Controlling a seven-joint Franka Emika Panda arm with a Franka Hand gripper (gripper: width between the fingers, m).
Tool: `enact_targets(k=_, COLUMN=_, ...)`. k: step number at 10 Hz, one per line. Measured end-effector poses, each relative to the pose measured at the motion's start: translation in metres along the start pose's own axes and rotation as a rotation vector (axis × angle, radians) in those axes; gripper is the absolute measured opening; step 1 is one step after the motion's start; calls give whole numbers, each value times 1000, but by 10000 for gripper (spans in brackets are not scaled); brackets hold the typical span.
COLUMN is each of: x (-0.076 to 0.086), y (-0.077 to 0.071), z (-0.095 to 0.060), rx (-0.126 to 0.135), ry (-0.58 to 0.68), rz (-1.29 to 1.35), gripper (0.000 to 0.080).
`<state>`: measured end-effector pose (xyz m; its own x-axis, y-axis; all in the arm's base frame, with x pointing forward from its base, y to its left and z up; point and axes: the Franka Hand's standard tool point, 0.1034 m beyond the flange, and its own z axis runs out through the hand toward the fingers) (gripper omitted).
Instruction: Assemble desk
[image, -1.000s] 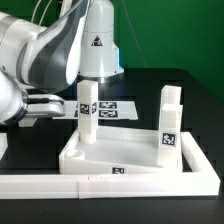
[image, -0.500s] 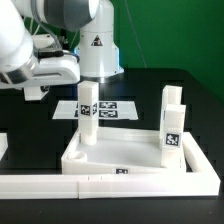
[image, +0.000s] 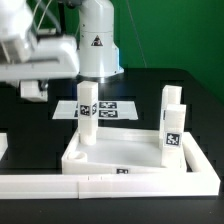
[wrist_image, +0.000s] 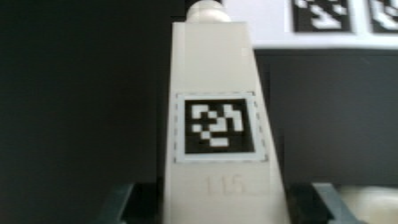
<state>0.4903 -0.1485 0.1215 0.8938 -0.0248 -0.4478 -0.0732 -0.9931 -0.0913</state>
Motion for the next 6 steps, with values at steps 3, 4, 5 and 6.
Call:
enact_targets(k=3, x=15, y=-28, z=-53, rx=8, ry=210, rz=43, gripper=288)
enact_targets(k=4, x=12, y=-19, z=-38, rx=40, ry=246, rz=47, gripper=288)
enact_targets(k=5, x=16, y=-12, z=-40, rx=21, ry=329, rz=60, gripper=288)
enact_targets(k=6, x=17, y=-14, z=-43, rx=6, ry=381, rz=53, gripper=288)
